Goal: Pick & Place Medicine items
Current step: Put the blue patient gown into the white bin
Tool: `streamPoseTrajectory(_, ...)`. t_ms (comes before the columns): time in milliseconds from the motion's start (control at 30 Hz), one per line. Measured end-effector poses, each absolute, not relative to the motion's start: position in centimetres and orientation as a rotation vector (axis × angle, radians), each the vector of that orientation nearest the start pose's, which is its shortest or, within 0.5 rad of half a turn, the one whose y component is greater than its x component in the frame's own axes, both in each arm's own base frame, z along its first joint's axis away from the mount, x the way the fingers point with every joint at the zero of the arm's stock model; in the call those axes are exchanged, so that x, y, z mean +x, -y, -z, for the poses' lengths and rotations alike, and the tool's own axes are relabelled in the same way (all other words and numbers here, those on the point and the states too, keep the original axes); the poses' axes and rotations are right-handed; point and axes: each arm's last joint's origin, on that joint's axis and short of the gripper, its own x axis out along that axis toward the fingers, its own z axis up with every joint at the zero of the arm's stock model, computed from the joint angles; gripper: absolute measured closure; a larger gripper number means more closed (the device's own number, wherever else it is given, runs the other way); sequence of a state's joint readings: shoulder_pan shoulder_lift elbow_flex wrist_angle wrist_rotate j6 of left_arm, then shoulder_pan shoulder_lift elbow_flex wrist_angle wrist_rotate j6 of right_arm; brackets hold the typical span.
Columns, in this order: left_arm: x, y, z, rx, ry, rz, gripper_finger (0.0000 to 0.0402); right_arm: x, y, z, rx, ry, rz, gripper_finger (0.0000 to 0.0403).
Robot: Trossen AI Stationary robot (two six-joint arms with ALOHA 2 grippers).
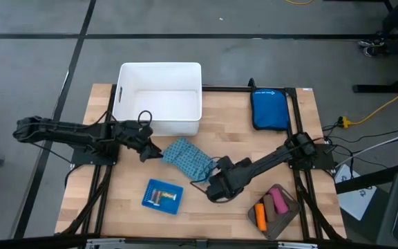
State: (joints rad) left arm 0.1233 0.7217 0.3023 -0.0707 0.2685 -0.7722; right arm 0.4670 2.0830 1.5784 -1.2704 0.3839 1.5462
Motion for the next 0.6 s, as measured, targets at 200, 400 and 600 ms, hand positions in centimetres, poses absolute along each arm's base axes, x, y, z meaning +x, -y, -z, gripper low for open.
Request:
streamPoseTrajectory(200,15.3,-1.6,-18.7,-0.808,-0.514,-0.055,0.0175,33.4,-17.8,-18.2,0.525,-0.966,1.06,0.0127)
streamPoseTrajectory(400,15.5,-1.8,-18.5,-0.807,-0.527,-0.066,0.0173,32.6,-20.1,-19.3,0.645,-0.707,1.04,0.0126)
streamPoseTrajectory(600,16.2,-1.8,-17.2,-0.836,-0.622,-0.073,0.0161,32.5,-21.5,-17.7,0.814,-0.499,0.985,0.0126)
